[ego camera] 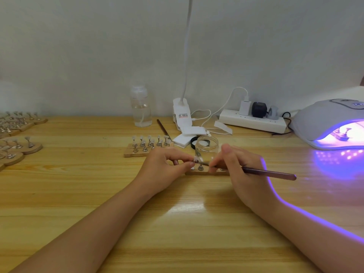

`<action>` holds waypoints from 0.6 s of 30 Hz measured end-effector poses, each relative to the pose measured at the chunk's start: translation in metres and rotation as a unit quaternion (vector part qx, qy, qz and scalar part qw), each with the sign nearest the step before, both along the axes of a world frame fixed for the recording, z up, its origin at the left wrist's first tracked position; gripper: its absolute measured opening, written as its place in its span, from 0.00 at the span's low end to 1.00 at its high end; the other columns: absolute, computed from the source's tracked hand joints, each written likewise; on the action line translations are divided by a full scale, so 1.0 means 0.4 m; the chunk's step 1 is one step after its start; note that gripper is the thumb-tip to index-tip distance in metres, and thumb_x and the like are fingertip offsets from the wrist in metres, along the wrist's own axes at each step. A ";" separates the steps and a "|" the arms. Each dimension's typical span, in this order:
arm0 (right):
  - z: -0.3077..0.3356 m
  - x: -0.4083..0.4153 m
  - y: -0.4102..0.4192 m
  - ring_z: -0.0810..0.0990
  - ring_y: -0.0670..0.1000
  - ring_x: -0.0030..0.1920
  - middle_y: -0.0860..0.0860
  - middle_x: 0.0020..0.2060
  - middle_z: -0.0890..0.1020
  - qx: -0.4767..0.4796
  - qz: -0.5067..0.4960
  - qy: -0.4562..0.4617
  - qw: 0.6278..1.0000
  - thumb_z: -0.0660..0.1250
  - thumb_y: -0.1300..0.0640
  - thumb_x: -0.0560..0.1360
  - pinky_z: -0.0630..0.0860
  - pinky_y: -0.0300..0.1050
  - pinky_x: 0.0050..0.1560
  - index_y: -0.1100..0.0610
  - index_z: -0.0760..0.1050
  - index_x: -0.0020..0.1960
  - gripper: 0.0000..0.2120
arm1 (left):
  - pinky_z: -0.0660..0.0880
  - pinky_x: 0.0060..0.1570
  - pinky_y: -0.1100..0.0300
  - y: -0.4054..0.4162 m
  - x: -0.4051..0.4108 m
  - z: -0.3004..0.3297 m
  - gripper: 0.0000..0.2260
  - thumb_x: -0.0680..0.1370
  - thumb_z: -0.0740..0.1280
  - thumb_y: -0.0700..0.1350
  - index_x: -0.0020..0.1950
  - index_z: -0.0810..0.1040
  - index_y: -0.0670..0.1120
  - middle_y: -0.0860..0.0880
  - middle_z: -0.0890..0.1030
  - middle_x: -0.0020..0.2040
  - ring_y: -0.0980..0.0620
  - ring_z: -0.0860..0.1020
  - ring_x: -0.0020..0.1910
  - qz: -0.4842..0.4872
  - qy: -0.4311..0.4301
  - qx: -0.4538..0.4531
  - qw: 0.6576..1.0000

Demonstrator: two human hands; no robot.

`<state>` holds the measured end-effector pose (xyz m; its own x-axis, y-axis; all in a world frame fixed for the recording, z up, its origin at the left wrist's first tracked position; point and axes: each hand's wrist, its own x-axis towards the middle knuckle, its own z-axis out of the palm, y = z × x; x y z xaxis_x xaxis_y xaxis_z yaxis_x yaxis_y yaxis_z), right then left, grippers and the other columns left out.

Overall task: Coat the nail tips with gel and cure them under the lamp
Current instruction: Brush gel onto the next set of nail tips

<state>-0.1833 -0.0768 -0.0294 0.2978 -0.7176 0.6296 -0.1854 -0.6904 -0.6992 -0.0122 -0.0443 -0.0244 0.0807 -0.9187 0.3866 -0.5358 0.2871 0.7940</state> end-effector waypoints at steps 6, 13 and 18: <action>0.008 0.001 0.001 0.79 0.48 0.37 0.44 0.31 0.80 -0.042 -0.021 0.031 0.998 0.52 0.44 0.76 0.75 0.49 0.42 0.47 0.76 0.35 0.18 | 0.65 0.31 0.76 0.001 0.000 0.001 0.08 0.70 0.72 0.38 0.44 0.83 0.50 0.58 0.79 0.35 0.65 0.71 0.32 -0.001 0.001 0.002 1.000; 0.000 -0.004 0.007 0.80 0.46 0.33 0.49 0.30 0.81 0.010 0.005 -0.036 0.999 0.54 0.44 0.74 0.77 0.43 0.40 0.51 0.77 0.33 0.20 | 0.65 0.31 0.77 0.004 -0.001 0.003 0.08 0.69 0.72 0.37 0.42 0.83 0.50 0.57 0.79 0.36 0.66 0.71 0.32 -0.002 0.016 0.005 1.000; 0.006 0.001 -0.002 0.77 0.47 0.37 0.43 0.31 0.80 -0.042 -0.023 0.050 0.998 0.52 0.44 0.75 0.74 0.46 0.42 0.49 0.77 0.36 0.19 | 0.65 0.31 0.77 0.001 -0.001 0.001 0.08 0.70 0.72 0.37 0.44 0.83 0.50 0.56 0.79 0.36 0.65 0.71 0.32 0.001 0.010 0.005 1.000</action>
